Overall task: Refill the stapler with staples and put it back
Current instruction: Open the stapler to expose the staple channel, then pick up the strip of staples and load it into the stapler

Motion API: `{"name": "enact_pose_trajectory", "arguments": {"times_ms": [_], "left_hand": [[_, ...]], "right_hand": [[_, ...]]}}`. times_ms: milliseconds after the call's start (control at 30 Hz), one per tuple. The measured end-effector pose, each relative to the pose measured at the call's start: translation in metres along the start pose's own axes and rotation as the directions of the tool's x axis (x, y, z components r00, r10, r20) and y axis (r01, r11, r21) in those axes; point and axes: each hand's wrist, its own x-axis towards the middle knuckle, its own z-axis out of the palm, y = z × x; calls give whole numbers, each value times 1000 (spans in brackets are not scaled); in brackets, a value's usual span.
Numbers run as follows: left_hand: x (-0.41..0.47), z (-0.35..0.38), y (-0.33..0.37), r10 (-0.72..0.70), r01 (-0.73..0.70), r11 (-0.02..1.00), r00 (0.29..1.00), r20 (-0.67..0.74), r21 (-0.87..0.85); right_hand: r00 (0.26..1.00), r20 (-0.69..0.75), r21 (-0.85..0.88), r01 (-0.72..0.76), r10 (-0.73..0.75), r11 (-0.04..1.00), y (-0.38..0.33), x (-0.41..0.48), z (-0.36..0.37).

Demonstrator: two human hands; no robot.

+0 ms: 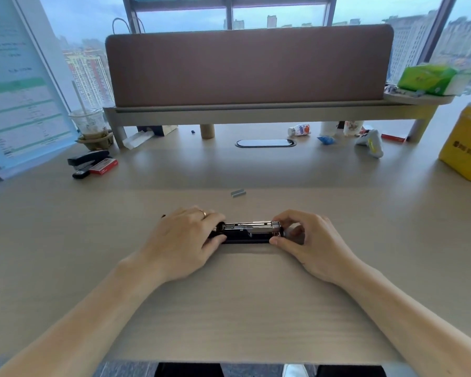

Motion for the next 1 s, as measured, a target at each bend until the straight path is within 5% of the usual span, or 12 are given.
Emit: {"name": "enact_pose_trajectory", "arguments": {"times_ms": [233, 367, 600, 800, 1000], "left_hand": [[-6, 0, 6, -103, 99, 978, 995, -12, -186], [31, -22, 7, -241, 220, 871, 971, 8, -439], [118, 17, -7, -282, 274, 899, 959, 27, -342], [127, 26, -7, -280, 247, 908, 958, -53, -338], [83, -3, 10, -214, 65, 833, 953, -212, -550]], "right_hand": [[1000, -2, -4, 6, -6, 1000, -1, 0, 0], [1000, 3, -7, 0, 0, 1000, -1, 1, 0], [996, -43, 65, -81, 84, 995, 3, 3, 0], [993, -22, 138, -115, 119, 984, 3, 10, 0], [980, -90, 299, -145, 179, 943, -3, 44, 0]]}}
